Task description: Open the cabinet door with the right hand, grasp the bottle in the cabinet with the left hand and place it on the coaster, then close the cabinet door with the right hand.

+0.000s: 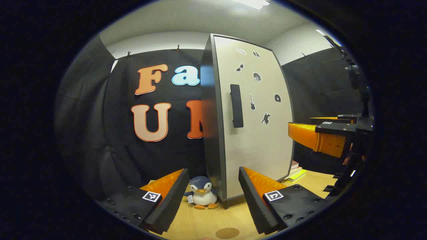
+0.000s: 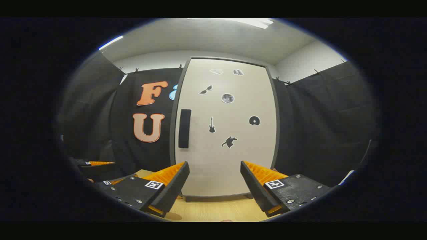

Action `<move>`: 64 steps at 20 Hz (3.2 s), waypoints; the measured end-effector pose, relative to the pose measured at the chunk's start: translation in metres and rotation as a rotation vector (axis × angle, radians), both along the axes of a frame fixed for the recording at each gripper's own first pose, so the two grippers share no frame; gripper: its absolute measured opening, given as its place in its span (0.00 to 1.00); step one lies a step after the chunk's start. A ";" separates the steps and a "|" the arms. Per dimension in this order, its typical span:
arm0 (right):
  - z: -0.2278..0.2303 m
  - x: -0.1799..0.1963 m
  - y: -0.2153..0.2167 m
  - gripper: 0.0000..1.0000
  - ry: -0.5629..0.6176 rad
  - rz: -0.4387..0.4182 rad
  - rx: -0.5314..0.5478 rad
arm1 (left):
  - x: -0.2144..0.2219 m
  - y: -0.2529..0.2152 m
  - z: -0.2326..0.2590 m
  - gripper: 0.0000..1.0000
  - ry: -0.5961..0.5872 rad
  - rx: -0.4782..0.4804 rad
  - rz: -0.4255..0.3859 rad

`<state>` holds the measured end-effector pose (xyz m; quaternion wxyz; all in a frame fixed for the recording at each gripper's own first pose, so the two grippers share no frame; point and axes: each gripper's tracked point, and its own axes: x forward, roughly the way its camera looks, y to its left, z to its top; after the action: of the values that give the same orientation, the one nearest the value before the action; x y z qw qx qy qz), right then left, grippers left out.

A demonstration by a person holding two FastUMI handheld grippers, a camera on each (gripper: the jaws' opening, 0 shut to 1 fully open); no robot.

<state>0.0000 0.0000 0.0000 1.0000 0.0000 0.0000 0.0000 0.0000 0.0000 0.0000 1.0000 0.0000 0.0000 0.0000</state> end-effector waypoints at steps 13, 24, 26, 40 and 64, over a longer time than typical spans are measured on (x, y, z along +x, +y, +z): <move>-0.006 0.012 -0.002 0.96 0.038 0.035 -0.068 | 0.006 0.000 0.030 0.96 -0.085 0.000 0.069; 0.003 0.069 0.034 0.95 0.055 0.067 -0.057 | 0.036 0.041 0.032 0.99 -0.048 -0.033 0.133; 0.008 0.083 0.047 0.95 0.054 0.085 -0.065 | 0.039 0.051 0.032 0.97 -0.036 -0.050 0.149; 0.031 0.177 0.085 0.86 0.042 0.109 0.011 | 0.039 0.095 0.017 0.97 0.010 -0.040 0.241; 0.038 0.157 0.086 0.16 0.040 0.116 0.110 | 0.047 0.119 0.008 0.96 0.020 -0.038 0.267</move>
<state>0.1574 0.0856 0.0380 0.9966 0.0549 0.0199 0.0580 0.0468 0.1189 0.0083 0.9909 -0.0188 0.0098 0.1332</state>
